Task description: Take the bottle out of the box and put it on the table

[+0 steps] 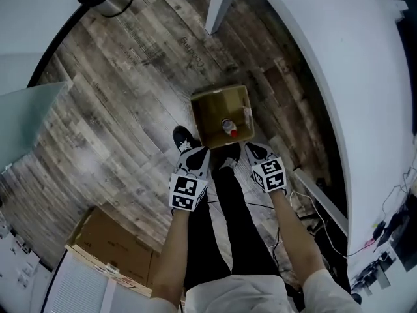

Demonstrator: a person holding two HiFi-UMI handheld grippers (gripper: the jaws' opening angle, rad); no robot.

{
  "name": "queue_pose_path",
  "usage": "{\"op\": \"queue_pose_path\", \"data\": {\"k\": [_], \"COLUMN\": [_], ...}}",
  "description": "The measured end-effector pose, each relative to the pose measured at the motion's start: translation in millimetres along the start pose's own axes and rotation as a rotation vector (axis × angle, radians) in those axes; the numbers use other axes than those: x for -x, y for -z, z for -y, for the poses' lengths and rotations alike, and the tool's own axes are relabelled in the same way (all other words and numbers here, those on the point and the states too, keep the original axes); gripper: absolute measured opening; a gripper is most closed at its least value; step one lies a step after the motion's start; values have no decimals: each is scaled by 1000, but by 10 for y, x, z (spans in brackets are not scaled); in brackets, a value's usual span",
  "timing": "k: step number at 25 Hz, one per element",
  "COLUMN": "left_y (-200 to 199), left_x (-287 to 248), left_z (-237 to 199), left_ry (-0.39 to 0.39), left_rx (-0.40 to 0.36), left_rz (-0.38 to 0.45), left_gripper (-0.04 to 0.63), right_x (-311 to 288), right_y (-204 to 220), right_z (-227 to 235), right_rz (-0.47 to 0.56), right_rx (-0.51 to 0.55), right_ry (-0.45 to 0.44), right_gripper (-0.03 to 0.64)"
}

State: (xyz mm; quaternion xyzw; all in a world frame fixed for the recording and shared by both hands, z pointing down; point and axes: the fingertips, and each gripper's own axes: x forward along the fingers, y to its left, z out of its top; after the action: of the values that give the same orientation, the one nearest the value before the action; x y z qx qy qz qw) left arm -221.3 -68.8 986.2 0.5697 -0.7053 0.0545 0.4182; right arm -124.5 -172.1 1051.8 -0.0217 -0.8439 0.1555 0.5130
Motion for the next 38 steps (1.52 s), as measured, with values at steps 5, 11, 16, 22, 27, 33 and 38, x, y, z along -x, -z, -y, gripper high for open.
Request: {"op": "queue_pose_path", "data": {"k": [5, 11, 16, 22, 27, 33, 38], "left_y": [280, 449, 560, 783, 880, 978, 1053], "left_x": [-95, -246, -432, -571, -701, -735, -662], "left_z": [-102, -148, -203, -379, -522, -725, -807], "left_ry": [18, 37, 26, 12, 8, -10, -28], "left_rx": [-18, -19, -1, -11, -4, -19, -12], "left_rz": [-29, -26, 11, 33, 53, 62, 58], "left_gripper": [14, 14, 14, 14, 14, 14, 14], "right_x": [-354, -686, -1037, -1483, -1800, -2076, -2105], "right_y": [189, 332, 634, 928, 1067, 1173, 1210], "right_z": [67, 76, 173, 258, 387, 460, 431], "right_rz": [-41, -59, -117, -145, -192, -261, -290], "right_rx": [28, 89, 130, 151, 177, 285, 329], "right_ry": [10, 37, 37, 46, 60, 83, 102], "right_gripper": [41, 44, 83, 147, 219, 219, 190]}}
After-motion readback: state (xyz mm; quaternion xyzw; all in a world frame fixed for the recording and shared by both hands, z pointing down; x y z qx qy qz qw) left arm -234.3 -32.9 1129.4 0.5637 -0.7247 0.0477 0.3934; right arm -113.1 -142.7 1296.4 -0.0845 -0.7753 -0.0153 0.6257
